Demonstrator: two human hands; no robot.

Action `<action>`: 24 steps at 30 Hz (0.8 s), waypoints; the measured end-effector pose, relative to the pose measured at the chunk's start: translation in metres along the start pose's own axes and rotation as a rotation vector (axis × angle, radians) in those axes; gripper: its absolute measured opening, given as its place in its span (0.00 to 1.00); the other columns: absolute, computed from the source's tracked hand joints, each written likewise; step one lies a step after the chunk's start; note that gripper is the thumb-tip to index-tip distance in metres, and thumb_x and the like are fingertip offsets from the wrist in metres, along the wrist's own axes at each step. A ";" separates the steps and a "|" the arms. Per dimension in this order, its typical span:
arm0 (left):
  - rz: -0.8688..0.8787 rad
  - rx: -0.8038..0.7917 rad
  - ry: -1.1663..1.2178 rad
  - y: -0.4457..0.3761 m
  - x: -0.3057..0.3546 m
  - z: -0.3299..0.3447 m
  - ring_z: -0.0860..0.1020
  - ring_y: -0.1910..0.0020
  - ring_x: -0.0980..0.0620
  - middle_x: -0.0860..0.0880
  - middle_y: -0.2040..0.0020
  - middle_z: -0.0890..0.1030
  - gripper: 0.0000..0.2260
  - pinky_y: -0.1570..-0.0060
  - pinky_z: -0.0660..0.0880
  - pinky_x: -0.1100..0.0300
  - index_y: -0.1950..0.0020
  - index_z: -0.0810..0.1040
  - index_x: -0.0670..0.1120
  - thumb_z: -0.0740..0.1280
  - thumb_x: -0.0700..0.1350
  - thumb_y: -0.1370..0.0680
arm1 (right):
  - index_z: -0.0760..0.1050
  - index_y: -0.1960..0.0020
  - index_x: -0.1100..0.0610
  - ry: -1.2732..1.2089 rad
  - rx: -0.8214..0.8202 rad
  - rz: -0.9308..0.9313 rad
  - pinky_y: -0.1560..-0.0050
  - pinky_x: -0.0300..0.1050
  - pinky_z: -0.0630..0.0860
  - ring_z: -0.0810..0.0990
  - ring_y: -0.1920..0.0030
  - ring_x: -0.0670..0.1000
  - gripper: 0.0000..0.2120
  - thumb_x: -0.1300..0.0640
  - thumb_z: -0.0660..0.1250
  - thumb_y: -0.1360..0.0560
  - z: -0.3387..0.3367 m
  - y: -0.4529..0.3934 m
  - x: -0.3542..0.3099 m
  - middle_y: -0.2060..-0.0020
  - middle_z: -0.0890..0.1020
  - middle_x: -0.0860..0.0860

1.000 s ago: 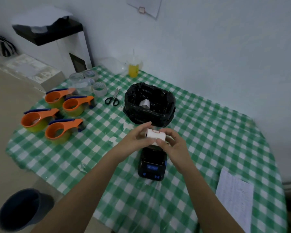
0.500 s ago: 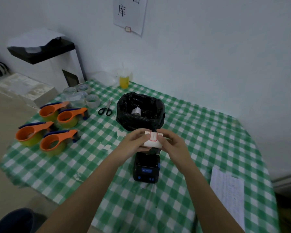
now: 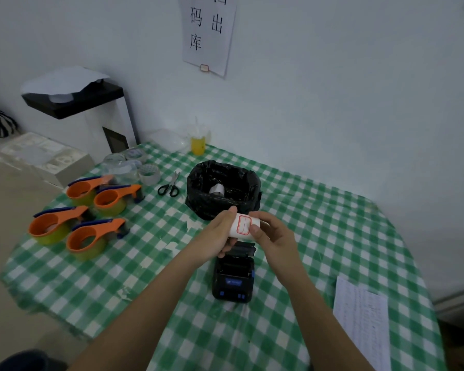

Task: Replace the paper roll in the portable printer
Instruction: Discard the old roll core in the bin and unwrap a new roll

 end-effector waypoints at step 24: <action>0.333 0.138 -0.147 0.001 0.010 -0.011 0.69 0.73 0.61 0.53 0.64 0.73 0.07 0.70 0.67 0.67 0.49 0.71 0.51 0.55 0.48 0.19 | 0.78 0.53 0.52 0.370 0.132 -0.237 0.49 0.31 0.74 0.78 0.49 0.42 0.07 0.60 0.72 0.29 -0.002 0.005 -0.032 0.51 0.79 0.45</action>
Point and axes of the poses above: each hand's wrist, its own y-axis away from the middle knuckle, its own z-axis out of the palm, x = y × z, the point moved 7 cm from there along -y, towards the middle knuckle
